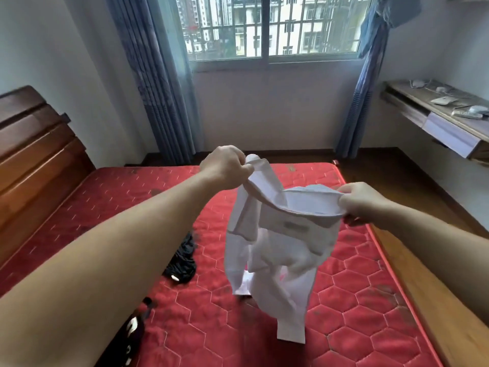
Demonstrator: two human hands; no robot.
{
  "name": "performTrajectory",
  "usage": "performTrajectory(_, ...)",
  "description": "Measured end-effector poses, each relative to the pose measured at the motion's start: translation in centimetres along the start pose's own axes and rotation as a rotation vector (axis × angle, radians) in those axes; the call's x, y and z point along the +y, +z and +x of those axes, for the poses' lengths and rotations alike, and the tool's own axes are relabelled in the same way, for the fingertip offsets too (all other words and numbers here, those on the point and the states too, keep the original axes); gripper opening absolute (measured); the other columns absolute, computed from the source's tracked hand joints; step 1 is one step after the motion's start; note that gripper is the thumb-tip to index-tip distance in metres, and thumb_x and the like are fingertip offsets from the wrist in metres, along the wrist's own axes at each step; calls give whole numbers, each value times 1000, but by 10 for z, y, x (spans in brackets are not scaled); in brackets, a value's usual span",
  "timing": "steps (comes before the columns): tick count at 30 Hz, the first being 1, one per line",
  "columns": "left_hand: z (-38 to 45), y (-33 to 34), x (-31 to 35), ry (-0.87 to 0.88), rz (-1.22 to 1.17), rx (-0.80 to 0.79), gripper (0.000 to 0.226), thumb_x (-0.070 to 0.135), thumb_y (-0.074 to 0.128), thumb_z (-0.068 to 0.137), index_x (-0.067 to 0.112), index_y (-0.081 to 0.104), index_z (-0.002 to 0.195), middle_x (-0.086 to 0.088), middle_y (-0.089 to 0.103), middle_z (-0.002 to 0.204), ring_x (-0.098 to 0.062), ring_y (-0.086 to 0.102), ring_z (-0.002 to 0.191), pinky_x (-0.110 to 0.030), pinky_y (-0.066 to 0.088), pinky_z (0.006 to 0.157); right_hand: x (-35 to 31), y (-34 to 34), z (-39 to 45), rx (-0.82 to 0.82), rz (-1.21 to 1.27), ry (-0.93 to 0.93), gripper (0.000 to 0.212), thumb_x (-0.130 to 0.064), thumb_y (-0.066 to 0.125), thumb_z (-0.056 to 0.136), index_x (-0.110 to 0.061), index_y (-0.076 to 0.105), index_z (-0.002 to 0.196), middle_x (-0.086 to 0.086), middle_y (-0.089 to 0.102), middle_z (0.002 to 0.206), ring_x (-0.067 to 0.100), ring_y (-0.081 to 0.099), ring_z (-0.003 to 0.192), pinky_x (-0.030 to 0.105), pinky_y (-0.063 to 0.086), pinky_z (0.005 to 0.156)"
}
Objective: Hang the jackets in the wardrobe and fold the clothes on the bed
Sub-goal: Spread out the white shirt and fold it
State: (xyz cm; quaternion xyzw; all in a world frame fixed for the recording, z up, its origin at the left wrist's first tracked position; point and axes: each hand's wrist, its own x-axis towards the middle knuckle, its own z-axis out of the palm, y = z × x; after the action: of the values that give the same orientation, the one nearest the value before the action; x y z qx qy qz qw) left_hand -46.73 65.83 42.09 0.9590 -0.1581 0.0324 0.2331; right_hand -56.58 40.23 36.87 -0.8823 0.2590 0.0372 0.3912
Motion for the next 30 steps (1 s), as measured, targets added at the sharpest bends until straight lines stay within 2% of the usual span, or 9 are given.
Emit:
performTrajectory(5, 5, 3, -23, -14, -131, 88, 32, 21, 59, 76, 12, 44, 50, 1, 44, 54, -20, 43, 53, -27, 35, 51, -27, -19, 4, 225, -31, -238, 37, 3, 45, 73, -20, 68, 91, 11, 67, 73, 28, 66, 58, 36, 58, 57)
performTrajectory(7, 5, 3, -31, -20, -210, -120, 27, 10, 58, 76, 13, 48, 52, -1, 47, 54, -18, 47, 50, -23, 38, 47, -27, -17, 2, -121, -321, -117, 26, 5, 47, 77, -10, 67, 85, 7, 63, 61, 21, 57, 46, 26, 50, 49)
performTrajectory(9, -1, 5, -36, -46, -170, -576, 21, 0, 56, 80, 11, 53, 62, -4, 57, 64, -15, 60, 54, -23, 52, 51, -29, -12, -1, -561, -655, 81, 13, 2, 51, 83, -4, 63, 83, 4, 58, 52, 15, 51, 40, 24, 48, 51)
performTrajectory(11, 3, 9, -41, -58, -94, -801, 22, -4, 56, 82, 12, 49, 68, -6, 59, 75, -15, 63, 60, -28, 58, 59, -36, -11, 6, -671, -772, 118, 10, -3, 53, 83, -4, 63, 83, 3, 55, 48, 14, 47, 38, 24, 48, 53)
performTrajectory(13, 17, 13, -38, -49, -35, -749, 21, -5, 56, 83, 16, 52, 82, -10, 63, 91, -20, 65, 67, -33, 59, 65, -47, -12, 20, -510, -682, 46, 14, -4, 52, 82, -4, 64, 77, 3, 55, 47, 16, 45, 40, 22, 45, 49)
performTrajectory(17, 42, 25, -42, -48, -191, -273, 43, -5, 49, 80, 23, 49, 113, -13, 59, 96, -22, 53, 67, -33, 45, 55, -48, -10, 49, -233, -575, -77, 13, -4, 56, 75, -5, 60, 63, 6, 48, 47, 19, 43, 38, 19, 39, 40)
performTrajectory(22, 40, 55, -68, -251, 117, -1227, 40, -8, 49, 88, 5, 54, 126, -5, 63, 89, -9, 58, 55, -22, 48, 50, -13, 21, 67, -665, -720, 223, 23, -5, 55, 74, -8, 53, 51, 3, 47, 39, 17, 49, 35, 22, 48, 47)
performTrajectory(26, 68, 65, -65, -259, 316, -828, 38, -7, 42, 93, 0, 50, 130, -16, 64, 102, -28, 73, 78, -47, 60, 73, -12, 41, 101, -433, -420, 163, 24, 0, 40, 83, 0, 62, 73, 8, 64, 51, 19, 50, 33, 21, 47, 43)
performTrajectory(30, 128, 30, -34, -381, -511, -91, 37, -1, 40, 94, 21, 62, 115, -13, 63, 113, -26, 64, 76, -39, 58, 49, -61, 11, 141, -118, 164, -2, 33, 2, 36, 88, -14, 65, 90, 14, 71, 85, 27, 67, 65, 29, 50, 56)
